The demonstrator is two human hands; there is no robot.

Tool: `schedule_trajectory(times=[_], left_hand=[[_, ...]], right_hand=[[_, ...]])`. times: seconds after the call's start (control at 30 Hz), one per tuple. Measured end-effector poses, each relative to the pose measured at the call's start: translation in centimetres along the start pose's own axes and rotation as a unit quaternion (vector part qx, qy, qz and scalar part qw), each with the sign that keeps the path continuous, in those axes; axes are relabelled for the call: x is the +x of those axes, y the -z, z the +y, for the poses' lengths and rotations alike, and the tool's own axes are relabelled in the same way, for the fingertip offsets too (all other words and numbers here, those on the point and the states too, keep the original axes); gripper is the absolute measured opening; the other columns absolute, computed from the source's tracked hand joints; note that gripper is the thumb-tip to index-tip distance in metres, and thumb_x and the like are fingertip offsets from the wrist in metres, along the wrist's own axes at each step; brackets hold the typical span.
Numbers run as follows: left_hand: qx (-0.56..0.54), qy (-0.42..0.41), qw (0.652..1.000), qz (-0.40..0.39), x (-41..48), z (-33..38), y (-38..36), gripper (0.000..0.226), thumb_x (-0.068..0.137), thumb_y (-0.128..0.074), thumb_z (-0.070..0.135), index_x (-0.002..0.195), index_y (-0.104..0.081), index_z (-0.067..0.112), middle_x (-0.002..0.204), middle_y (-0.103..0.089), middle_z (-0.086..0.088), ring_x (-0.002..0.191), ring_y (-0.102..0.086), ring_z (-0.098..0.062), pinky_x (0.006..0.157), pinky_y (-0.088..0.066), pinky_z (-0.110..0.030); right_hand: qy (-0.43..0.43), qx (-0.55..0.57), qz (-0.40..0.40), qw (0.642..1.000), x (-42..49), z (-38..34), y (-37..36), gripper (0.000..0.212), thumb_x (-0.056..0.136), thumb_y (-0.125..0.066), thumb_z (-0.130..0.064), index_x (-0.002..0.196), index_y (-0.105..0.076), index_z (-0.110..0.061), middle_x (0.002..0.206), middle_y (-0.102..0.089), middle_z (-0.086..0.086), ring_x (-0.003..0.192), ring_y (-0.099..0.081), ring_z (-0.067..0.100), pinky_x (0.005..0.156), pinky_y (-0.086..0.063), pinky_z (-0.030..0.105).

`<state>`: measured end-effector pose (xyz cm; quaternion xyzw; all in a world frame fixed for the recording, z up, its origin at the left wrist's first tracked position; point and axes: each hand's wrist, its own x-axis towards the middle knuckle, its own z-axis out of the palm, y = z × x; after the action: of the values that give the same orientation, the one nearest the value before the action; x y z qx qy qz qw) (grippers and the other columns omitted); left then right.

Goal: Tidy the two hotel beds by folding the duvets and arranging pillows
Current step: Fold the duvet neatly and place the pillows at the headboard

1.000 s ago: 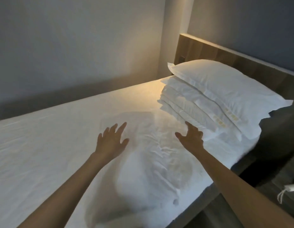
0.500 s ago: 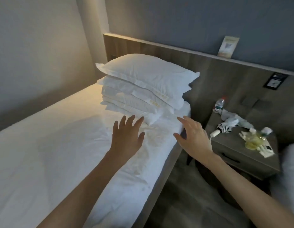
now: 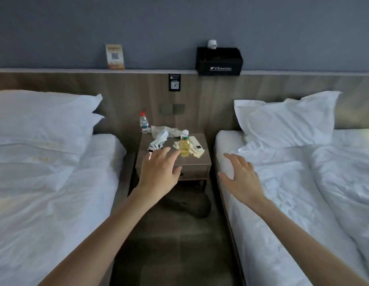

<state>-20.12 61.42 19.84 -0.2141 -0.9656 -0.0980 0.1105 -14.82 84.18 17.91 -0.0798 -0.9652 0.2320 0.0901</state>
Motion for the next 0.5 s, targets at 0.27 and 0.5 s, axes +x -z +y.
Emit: schedule_trajectory(times=[0.27,0.5], left_hand=[[-0.02,-0.098,0.994,-0.039,12.3,8.4,-5.6,0.046,0.092,-0.054,0.037,0.136,-0.053,0.022,0.13,-0.058,-0.001,0.116,-0.055,-0.024,0.092,-0.047,-0.04],[-0.023,-0.149,0.986,-0.065,26.2,11.7,-12.1,0.049,0.097,-0.047,0.037,0.144,-0.042,0.024,0.144,-0.044,-0.001,0.127,-0.044,-0.025,0.101,-0.039,-0.04]], right_hand=[[-0.151,0.036,0.05,0.987,3.6,12.3,4.6,0.061,0.091,-0.061,-0.033,0.145,-0.034,-0.029,0.149,-0.035,-0.003,0.129,-0.036,0.028,0.101,-0.04,0.047],[-0.258,0.056,0.056,0.963,12.6,20.8,4.2,0.066,0.091,-0.062,-0.032,0.148,-0.029,-0.026,0.152,-0.031,0.005,0.135,-0.031,0.032,0.104,-0.034,0.044]])
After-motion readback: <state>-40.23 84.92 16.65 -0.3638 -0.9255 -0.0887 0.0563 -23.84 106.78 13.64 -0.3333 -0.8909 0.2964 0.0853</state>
